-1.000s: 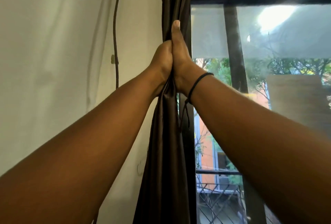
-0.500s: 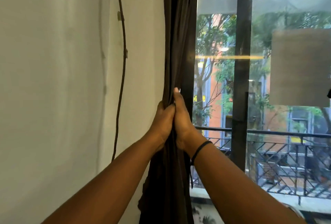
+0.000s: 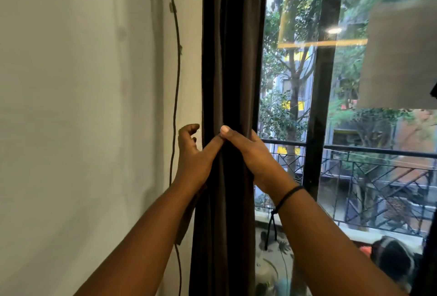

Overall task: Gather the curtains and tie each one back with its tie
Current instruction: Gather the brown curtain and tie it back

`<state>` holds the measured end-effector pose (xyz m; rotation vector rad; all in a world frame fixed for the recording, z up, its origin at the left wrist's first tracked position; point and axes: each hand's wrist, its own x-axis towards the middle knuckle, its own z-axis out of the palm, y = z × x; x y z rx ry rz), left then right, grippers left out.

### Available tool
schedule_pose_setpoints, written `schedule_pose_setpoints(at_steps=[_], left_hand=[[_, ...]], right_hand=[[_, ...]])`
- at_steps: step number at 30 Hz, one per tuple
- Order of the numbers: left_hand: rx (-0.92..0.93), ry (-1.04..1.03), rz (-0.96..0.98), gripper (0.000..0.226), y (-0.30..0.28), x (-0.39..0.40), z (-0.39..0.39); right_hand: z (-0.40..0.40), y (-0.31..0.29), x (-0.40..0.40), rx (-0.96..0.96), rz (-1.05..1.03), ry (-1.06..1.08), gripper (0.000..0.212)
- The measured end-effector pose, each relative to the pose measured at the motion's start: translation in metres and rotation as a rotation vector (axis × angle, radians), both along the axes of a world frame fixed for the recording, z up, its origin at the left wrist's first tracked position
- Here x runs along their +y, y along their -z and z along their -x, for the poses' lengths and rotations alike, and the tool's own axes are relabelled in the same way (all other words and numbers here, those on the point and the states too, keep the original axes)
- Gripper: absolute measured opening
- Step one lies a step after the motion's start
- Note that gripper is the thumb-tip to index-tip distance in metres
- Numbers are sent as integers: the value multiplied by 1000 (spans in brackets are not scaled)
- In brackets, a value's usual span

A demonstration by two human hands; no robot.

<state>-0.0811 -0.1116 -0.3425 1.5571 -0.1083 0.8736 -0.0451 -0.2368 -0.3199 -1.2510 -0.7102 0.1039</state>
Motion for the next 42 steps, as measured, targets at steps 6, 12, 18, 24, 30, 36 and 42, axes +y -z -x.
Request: schedule_pose_setpoints(at_steps=[6,12,18,24,30,36,42], left_hand=[[24,-89,-135,38,-6,2,14],[-34,-185,-237,24,-4,16,20],[57,-139,-555,41,32,4,11],[97,84,-506,58,62,41,24],[337,238,-396,28,54,103,19],[184,263,-247,5,43,128,21],[193,701,362,30,57,104,8]], right_hand=[[20,3,-6,-1,79,108,37],[9,9,-6,-123,272,570,42],[36,6,49,-10,243,231,68],[27,17,70,48,225,463,26],[31,17,68,239,50,263,23],[41,19,65,258,3,263,28],[56,19,57,354,-96,-44,29]])
